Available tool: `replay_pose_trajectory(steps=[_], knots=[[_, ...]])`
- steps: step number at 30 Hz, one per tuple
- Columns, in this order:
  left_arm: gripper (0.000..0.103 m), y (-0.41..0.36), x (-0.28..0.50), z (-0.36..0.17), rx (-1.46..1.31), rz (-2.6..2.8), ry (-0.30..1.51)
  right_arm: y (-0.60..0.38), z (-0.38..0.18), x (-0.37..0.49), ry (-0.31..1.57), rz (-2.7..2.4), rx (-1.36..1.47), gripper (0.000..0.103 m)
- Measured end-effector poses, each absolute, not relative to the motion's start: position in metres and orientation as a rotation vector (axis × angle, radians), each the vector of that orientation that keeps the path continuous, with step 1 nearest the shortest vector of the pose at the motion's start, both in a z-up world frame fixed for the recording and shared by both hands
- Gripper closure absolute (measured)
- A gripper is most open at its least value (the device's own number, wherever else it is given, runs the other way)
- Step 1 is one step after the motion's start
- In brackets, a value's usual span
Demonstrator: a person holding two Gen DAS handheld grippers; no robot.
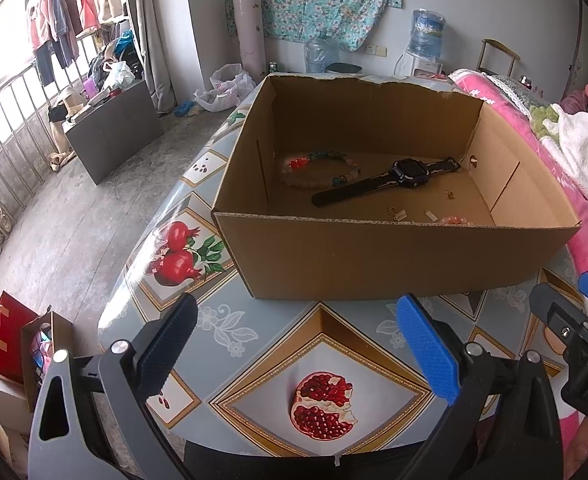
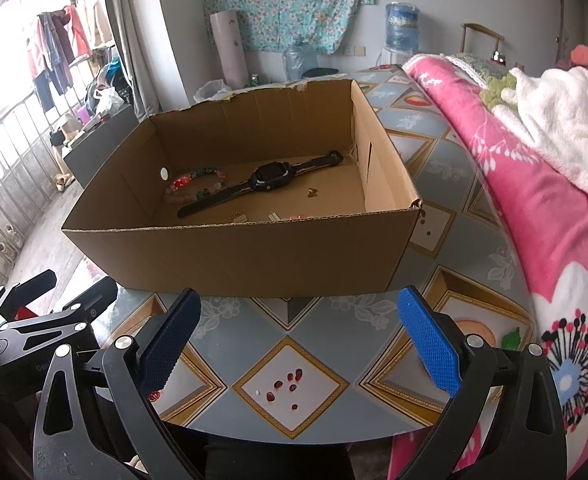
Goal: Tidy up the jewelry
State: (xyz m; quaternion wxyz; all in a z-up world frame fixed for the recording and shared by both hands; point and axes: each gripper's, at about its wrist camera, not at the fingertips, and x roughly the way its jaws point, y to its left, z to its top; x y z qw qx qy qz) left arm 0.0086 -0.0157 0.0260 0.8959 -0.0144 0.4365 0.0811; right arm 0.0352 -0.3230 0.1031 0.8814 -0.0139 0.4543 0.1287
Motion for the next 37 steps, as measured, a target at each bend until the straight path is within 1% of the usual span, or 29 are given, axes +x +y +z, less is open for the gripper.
replay_pose_trajectory(steps=[37], knots=[[0.005,-0.0114,0.0099,0.0211,-0.048,0.178,0.917,-0.3223,0.1001,0.0365,0.957,0.272,-0.028,0.008]])
